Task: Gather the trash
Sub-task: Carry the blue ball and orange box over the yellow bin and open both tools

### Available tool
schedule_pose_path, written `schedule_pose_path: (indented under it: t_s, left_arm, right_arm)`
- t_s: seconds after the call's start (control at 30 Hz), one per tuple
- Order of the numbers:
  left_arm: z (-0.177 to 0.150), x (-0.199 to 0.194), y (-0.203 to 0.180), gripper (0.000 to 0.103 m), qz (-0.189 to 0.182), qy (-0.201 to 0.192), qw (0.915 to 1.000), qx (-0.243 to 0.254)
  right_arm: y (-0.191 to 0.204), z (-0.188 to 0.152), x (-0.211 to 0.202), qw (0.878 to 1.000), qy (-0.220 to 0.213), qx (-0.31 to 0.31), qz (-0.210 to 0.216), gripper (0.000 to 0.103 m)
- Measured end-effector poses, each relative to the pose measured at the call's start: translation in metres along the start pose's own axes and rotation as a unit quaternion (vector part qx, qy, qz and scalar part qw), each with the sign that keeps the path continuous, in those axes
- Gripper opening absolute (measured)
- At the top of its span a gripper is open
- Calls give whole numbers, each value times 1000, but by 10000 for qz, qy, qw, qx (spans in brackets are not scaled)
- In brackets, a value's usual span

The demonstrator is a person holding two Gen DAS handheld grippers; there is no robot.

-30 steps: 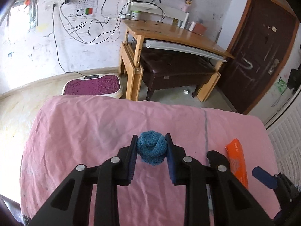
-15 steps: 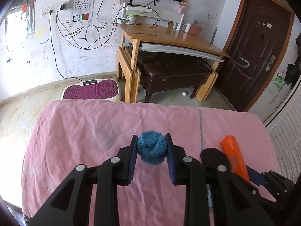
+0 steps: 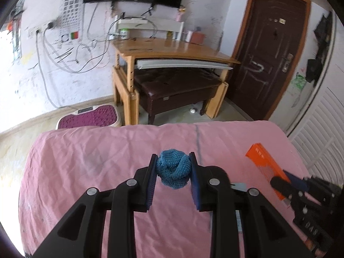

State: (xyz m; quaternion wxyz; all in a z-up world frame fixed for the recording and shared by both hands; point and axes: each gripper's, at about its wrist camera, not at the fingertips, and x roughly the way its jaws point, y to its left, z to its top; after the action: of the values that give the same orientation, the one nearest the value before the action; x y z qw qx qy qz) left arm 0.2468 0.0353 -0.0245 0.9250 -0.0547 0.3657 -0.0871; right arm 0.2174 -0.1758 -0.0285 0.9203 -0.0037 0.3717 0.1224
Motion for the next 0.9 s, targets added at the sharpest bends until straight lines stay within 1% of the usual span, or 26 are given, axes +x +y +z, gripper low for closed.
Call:
schedule_pose_path:
  t_s: [0.23,0.43,0.63,0.77,0.9]
  left_arm:
    - [-7,-7,-27,24,-146,-198,9986,468]
    - [-14,-15,-46,24,-378,-276,9967,656]
    - [-19,-25,-83,24,-615,-340,9931,940]
    - [-22,-24,-115,24,-915,-242,9902,1030]
    - [-28,-19,-154,24,-1124,-141,9854,1272]
  right_arm:
    - [-26,-5,-17,9988,-202,61,-442,22]
    - [-61,-9,-35,9953,-451,285,-807,22]
    - [-105,-16,-60,9892,-741,627,-1098,22]
    - [-133,-23,-75,9846,-879,875,-1235,22]
    - [-163,-34,-91,9790,-984,1132,-1382,22]
